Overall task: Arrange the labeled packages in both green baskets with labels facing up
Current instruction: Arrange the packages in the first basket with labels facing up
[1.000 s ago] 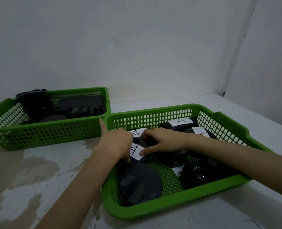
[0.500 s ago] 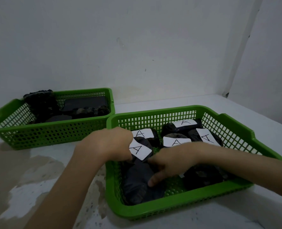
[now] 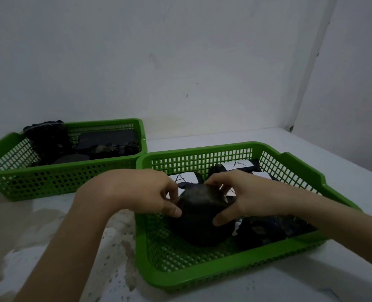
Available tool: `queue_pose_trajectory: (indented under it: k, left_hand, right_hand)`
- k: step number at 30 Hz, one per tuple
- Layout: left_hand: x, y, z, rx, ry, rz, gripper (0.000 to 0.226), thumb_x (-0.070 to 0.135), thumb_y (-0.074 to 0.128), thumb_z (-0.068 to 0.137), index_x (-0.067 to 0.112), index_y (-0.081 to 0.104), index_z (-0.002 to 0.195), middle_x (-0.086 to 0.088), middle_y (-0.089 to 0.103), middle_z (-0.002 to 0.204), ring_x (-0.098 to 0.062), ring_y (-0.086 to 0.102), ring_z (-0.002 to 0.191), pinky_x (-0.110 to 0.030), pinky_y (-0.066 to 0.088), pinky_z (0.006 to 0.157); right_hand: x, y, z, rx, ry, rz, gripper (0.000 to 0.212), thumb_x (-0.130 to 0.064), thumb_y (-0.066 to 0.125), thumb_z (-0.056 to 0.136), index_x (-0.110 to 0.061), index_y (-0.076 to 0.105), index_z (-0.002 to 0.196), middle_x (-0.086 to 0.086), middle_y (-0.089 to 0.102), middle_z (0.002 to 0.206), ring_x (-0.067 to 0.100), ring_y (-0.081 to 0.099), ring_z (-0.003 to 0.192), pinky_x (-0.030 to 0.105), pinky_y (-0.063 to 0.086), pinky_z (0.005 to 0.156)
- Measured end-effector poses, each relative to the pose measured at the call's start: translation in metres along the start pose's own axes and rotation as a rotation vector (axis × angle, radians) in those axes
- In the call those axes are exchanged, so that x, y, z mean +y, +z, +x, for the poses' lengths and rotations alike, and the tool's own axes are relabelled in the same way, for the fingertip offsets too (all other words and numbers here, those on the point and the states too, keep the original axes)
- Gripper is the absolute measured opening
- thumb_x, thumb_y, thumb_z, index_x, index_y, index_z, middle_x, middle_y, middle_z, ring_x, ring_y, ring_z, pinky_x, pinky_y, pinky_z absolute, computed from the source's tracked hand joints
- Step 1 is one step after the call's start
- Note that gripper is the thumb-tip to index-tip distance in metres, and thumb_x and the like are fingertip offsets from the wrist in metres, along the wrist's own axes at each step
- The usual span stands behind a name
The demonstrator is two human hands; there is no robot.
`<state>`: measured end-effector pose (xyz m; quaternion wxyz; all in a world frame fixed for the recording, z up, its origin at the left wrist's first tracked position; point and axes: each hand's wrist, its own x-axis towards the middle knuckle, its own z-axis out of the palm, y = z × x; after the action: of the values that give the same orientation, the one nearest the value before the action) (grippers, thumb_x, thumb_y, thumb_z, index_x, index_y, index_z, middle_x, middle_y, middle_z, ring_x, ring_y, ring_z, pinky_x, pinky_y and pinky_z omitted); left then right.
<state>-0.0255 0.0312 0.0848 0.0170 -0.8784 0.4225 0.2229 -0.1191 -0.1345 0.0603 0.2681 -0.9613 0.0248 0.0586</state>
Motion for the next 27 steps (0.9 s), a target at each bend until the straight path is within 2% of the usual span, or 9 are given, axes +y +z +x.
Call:
queue_pose_trajectory:
  k: [2,6,8,11,13,15,18,22,27]
  left_hand:
    - [0.001,0.001,0.003,-0.043,0.020,0.020,0.028,0.039,0.050,0.091,0.028,0.063,0.113,0.011,0.064,0.114,-0.011,0.058,0.110,-0.031,0.046,0.098]
    - [0.006,0.007,0.012,-0.140,0.040,0.063,0.032,0.035,0.057,0.089,0.024,0.063,0.118,0.009,0.063,0.115,-0.011,0.056,0.107,-0.028,0.044,0.093]
    - [0.013,0.012,0.017,-0.179,0.059,0.075,0.039,0.032,0.059,0.088,0.027,0.059,0.126,0.007,0.061,0.127,-0.011,0.054,0.111,-0.026,0.042,0.091]
    - [0.022,0.018,0.022,-0.209,0.090,0.093,0.052,0.031,0.058,0.089,0.030,0.044,0.139,0.006,0.053,0.139,-0.015,0.049,0.123,-0.023,0.035,0.088]
    - [0.025,0.019,0.022,-0.225,0.115,0.097,0.061,0.034,0.059,0.088,0.031,0.035,0.144,0.005,0.049,0.143,-0.017,0.047,0.128,-0.022,0.033,0.088]
    - [0.028,0.020,0.022,-0.252,0.135,0.071,0.064,0.038,0.061,0.085,0.027,0.035,0.143,0.002,0.051,0.139,-0.018,0.051,0.121,-0.021,0.038,0.086]
    - [0.032,0.022,0.023,-0.211,0.153,0.017,0.061,0.039,0.062,0.084,0.017,0.038,0.135,-0.003,0.057,0.129,-0.015,0.054,0.098,-0.019,0.043,0.070]
    - [0.026,0.019,0.021,-0.150,0.133,0.019,0.074,0.041,0.065,0.081,0.015,0.026,0.138,-0.005,0.058,0.128,-0.020,0.058,0.110,-0.033,0.050,0.094]
    - [0.025,0.020,0.021,-0.175,0.125,0.015,0.067,0.034,0.066,0.082,0.014,0.029,0.134,-0.005,0.061,0.127,-0.022,0.059,0.114,-0.037,0.049,0.098]
  right_hand:
    - [0.003,0.006,-0.006,0.029,-0.098,-0.220,0.056,-0.023,0.073,0.074,-0.025,0.047,0.123,-0.008,0.040,0.107,0.008,0.043,0.099,0.020,0.042,0.083]
    - [0.005,0.017,-0.018,-0.062,-0.316,-0.448,0.056,-0.009,0.060,0.081,-0.025,0.037,0.129,-0.004,0.030,0.128,-0.002,0.022,0.091,0.008,0.032,0.071]
    - [0.004,0.006,-0.019,-0.187,-0.281,-0.347,0.052,-0.021,0.064,0.083,-0.027,0.041,0.128,-0.007,0.034,0.128,-0.001,0.031,0.101,0.007,0.035,0.084]
    - [0.006,-0.014,-0.016,-0.346,-0.140,-0.110,0.036,-0.034,0.060,0.086,-0.021,0.058,0.119,0.001,0.049,0.127,0.011,0.049,0.115,0.024,0.041,0.099]
    - [0.009,-0.015,-0.010,-0.305,-0.096,-0.070,0.031,-0.036,0.057,0.087,-0.012,0.062,0.105,0.014,0.060,0.109,0.018,0.058,0.095,0.033,0.046,0.087]
    - [0.008,-0.010,-0.005,-0.265,-0.062,-0.110,0.029,-0.042,0.061,0.083,-0.014,0.057,0.091,0.008,0.061,0.086,0.010,0.052,0.071,0.027,0.042,0.069]
    - [0.005,-0.011,0.001,-0.299,0.007,-0.137,0.030,-0.044,0.066,0.079,-0.020,0.049,0.089,0.006,0.065,0.093,0.012,0.053,0.073,0.026,0.042,0.070]
    - [-0.002,-0.020,0.002,-0.351,0.112,-0.131,0.040,-0.040,0.071,0.075,-0.026,0.045,0.104,0.003,0.063,0.116,0.014,0.058,0.093,0.020,0.044,0.074]
    - [-0.005,-0.002,0.002,-0.316,0.146,-0.198,0.070,-0.034,0.079,0.068,-0.026,0.036,0.123,0.001,0.054,0.116,0.017,0.053,0.100,0.031,0.045,0.083]
